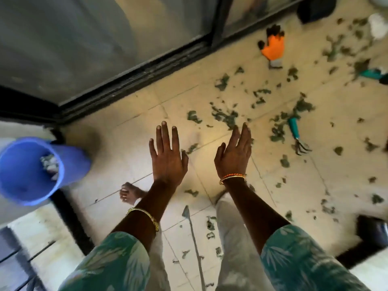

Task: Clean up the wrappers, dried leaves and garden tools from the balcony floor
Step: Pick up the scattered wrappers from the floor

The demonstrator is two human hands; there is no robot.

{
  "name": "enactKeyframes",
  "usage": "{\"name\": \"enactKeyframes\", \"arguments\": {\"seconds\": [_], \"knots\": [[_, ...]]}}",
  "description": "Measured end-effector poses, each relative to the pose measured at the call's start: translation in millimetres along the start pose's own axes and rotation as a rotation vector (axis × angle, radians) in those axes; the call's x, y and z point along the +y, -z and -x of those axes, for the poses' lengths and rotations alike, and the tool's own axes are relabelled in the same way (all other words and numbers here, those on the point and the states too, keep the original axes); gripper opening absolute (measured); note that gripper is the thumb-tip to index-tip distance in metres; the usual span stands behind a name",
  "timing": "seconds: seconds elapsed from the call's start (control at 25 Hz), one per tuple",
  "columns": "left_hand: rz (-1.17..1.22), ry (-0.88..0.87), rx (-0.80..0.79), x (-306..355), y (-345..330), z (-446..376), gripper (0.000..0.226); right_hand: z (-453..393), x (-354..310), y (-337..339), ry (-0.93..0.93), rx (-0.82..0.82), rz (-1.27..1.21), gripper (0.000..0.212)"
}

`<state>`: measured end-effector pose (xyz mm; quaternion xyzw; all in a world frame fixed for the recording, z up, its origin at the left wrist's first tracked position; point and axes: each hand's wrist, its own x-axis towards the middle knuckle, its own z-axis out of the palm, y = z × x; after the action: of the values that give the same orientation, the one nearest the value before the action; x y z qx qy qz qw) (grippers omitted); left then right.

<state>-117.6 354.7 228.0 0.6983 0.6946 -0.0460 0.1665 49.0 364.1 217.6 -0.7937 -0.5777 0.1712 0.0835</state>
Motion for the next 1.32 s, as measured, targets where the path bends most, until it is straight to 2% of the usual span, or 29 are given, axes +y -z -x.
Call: {"name": "enactKeyframes", "arguments": {"seconds": [0.12,0.28,0.4,0.56,0.84,1.12,1.32], "knots": [[-0.036,-0.142,-0.012,97.9,-7.5,-4.8,0.076,-10.3,91.3,44.8,-0.068,0.052,-0.01,0.059],[-0.032,-0.304,-0.092,221.4,-1.2,-3.0,0.08,-24.8,206.8,112.6,-0.261,0.128,-0.027,0.06],[-0.051,-0.444,-0.108,301.3,17.6,-10.0,0.079,-37.1,259.2,162.2,-0.41,0.189,-0.08,0.059],[-0.046,-0.616,-0.088,393.9,37.6,-30.9,0.077,-59.7,301.9,213.6,-0.498,0.288,-0.152,0.059],[-0.045,-0.71,-0.098,521.8,35.4,-115.1,0.076,-148.2,383.5,248.1,-0.621,0.362,-0.135,0.061],[-0.143,-0.8,-0.174,620.9,26.2,-256.1,0.076,-278.1,467.0,273.2,-0.728,0.358,-0.123,0.058],[-0.157,-0.79,-0.18,702.7,23.2,-343.4,0.071,-371.4,537.3,293.7,-0.687,0.335,-0.121,0.05]]}}
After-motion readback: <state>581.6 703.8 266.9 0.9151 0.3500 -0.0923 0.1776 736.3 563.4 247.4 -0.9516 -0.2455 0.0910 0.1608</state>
